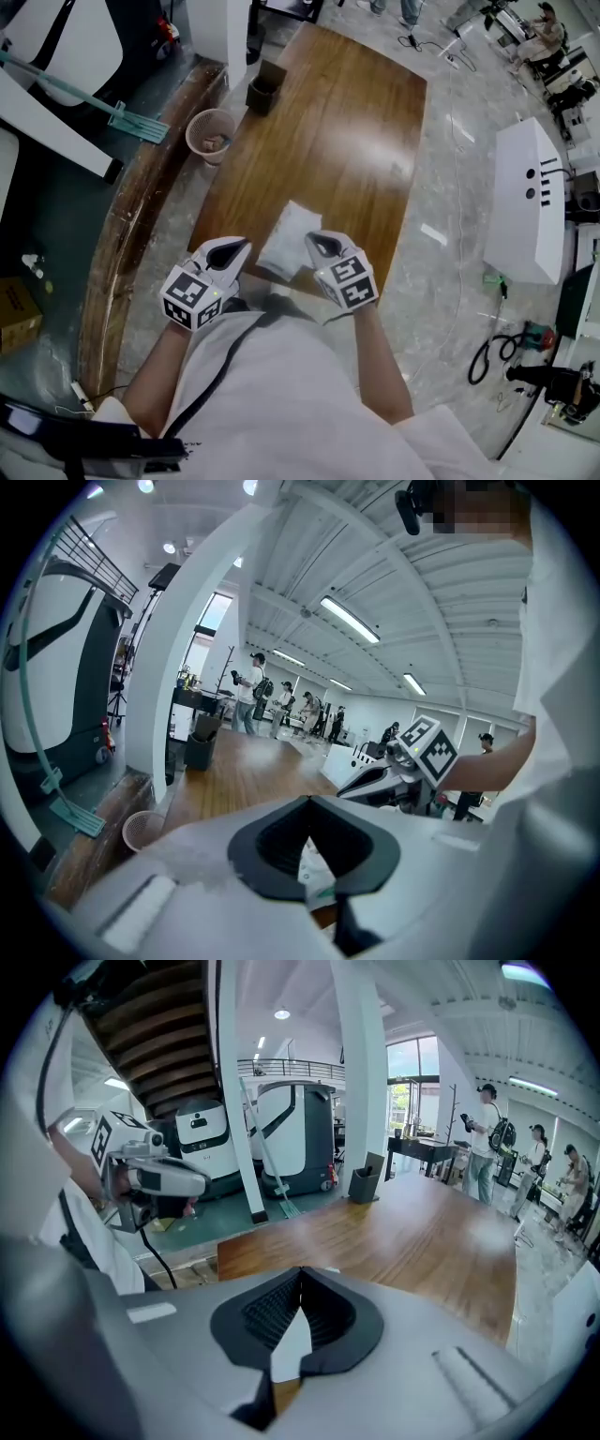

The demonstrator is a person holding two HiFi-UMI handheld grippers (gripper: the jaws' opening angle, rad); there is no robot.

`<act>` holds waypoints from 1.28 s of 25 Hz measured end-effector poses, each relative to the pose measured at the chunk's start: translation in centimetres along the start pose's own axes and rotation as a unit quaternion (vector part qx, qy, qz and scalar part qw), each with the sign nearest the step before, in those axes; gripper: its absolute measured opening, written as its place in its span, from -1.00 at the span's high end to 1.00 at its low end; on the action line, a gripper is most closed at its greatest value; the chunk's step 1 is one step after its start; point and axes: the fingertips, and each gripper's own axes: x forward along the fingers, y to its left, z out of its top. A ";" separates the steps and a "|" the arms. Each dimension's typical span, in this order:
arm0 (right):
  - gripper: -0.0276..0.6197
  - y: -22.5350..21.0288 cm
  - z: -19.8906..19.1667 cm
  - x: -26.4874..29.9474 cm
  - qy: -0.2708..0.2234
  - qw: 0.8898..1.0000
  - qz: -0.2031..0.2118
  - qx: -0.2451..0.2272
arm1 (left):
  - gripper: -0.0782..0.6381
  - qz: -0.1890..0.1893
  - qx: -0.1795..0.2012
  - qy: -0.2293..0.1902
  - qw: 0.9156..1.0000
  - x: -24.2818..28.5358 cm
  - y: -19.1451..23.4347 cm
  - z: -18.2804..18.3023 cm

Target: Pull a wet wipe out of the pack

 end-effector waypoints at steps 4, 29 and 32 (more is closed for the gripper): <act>0.89 -0.1 1.1 -1.0 -0.023 1.000 -0.006 0.008 | 0.76 -0.006 0.007 0.001 1.000 0.3 -0.4 0.4; 0.89 -0.1 8.7 -9.2 -0.243 0.961 0.001 0.135 | 0.76 -0.026 0.018 -0.036 0.999 0.7 -1.7 5.4; 0.89 -0.2 9.9 -10.4 -0.265 0.955 -0.005 0.132 | 0.76 -0.029 0.025 -0.046 0.998 0.7 -2.0 6.5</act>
